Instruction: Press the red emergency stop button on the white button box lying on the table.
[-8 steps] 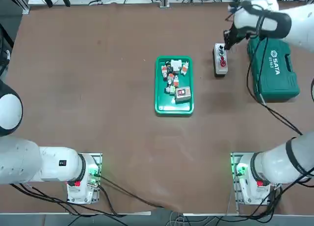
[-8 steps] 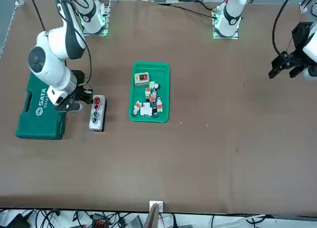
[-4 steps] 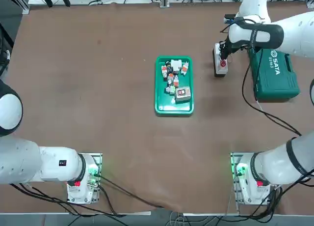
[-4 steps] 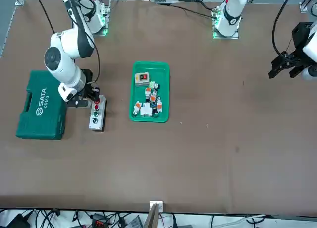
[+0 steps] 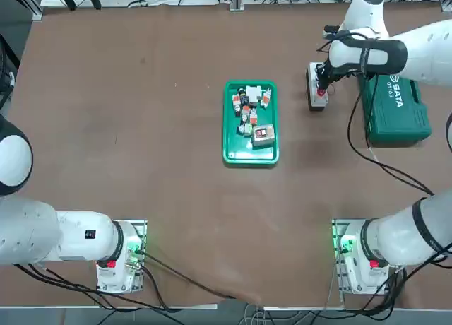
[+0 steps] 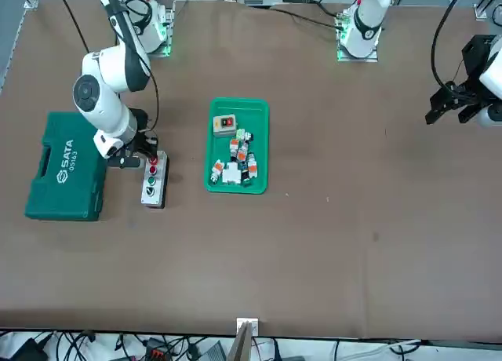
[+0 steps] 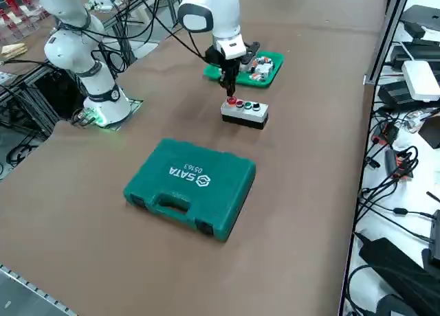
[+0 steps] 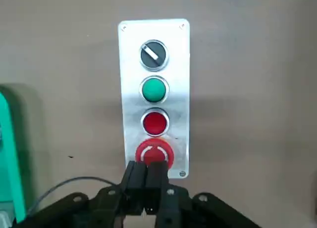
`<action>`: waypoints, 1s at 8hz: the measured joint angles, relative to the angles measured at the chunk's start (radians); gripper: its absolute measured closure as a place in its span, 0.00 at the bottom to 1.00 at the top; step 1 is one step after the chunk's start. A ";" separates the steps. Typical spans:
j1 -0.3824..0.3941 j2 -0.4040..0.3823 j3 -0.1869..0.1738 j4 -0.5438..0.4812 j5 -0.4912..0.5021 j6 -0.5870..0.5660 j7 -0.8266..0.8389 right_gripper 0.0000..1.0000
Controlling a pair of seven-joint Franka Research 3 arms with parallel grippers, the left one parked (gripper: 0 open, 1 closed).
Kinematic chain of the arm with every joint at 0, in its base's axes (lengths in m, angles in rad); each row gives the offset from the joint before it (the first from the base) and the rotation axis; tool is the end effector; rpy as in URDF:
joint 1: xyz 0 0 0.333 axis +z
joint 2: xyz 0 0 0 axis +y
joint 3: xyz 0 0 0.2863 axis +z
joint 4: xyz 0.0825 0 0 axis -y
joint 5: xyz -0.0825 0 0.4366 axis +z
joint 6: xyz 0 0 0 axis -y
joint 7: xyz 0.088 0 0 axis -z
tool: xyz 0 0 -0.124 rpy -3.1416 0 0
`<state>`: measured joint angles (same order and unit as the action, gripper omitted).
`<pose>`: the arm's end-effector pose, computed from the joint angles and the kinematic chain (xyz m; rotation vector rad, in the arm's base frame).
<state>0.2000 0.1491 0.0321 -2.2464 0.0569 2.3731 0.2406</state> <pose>0.5507 0.1319 0.2134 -3.1028 0.0778 0.0498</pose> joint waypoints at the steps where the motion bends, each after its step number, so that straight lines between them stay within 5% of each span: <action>1: 0.000 0.000 -0.001 -0.005 -0.001 0.004 0.007 0.98; 8: 0.000 0.029 -0.003 -0.009 -0.002 0.039 0.020 0.98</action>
<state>0.2001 0.1777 0.0294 -2.2556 0.0547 2.4119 0.2601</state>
